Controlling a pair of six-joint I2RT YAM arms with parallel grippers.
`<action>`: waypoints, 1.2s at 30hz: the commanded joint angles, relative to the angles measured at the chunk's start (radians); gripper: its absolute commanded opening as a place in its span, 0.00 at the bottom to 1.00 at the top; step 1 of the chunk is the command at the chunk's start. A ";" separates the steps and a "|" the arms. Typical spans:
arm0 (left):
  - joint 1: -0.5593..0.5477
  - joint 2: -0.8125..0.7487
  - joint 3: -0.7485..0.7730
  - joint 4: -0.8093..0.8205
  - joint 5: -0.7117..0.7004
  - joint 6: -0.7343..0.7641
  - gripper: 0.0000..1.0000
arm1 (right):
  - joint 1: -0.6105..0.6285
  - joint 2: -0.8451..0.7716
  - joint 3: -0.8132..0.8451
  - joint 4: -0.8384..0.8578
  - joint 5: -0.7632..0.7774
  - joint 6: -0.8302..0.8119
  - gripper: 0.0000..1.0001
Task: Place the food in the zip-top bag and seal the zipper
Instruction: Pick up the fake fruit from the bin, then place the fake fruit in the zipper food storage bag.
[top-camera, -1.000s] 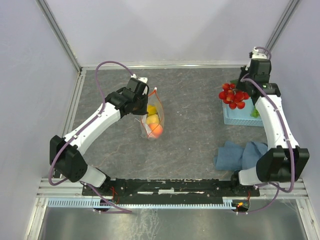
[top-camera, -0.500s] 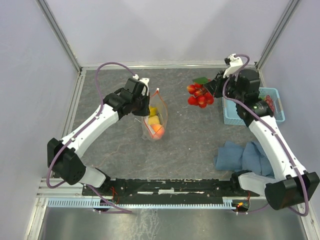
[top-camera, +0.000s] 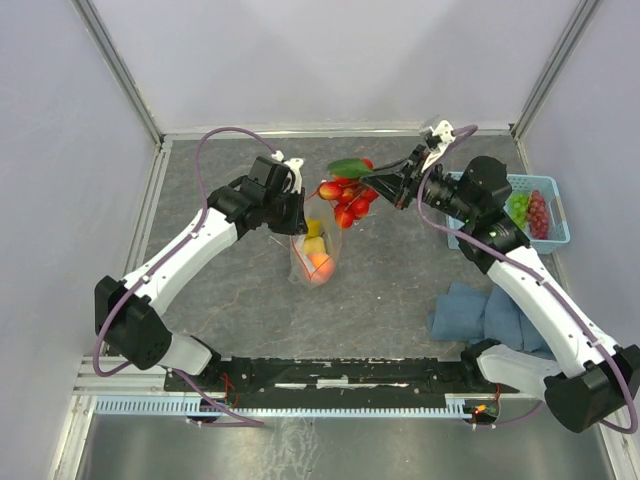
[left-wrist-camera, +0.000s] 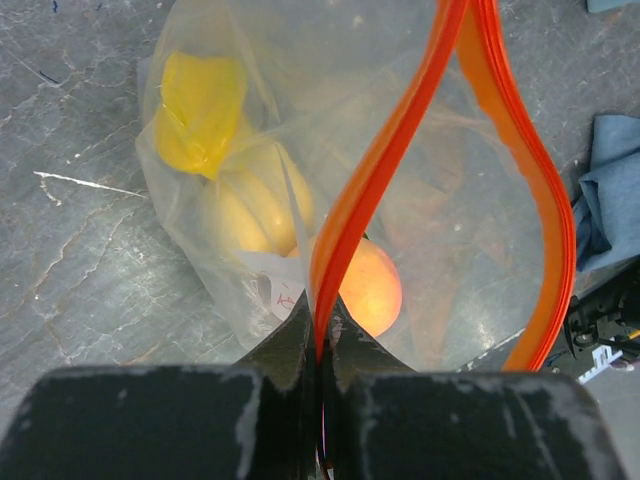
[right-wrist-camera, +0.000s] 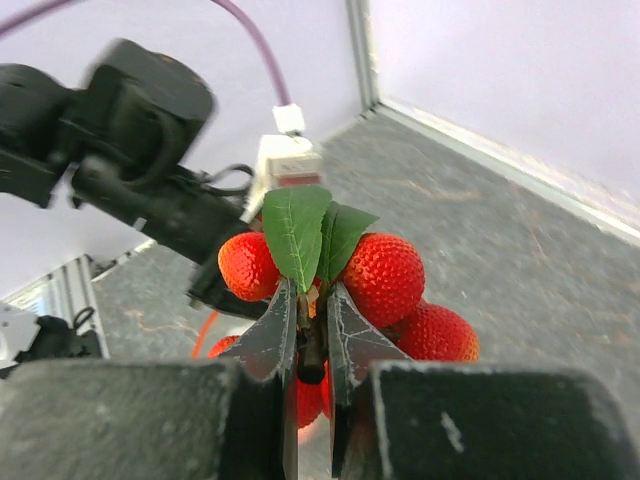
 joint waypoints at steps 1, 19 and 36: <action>0.005 -0.027 -0.001 0.056 0.070 0.053 0.03 | 0.054 -0.013 0.005 0.246 -0.116 0.051 0.02; 0.021 -0.036 -0.017 0.078 0.137 0.037 0.03 | 0.165 0.049 -0.268 0.487 -0.059 0.014 0.02; 0.024 -0.028 -0.023 0.078 0.158 0.046 0.03 | 0.162 -0.003 -0.338 0.358 0.311 -0.062 0.02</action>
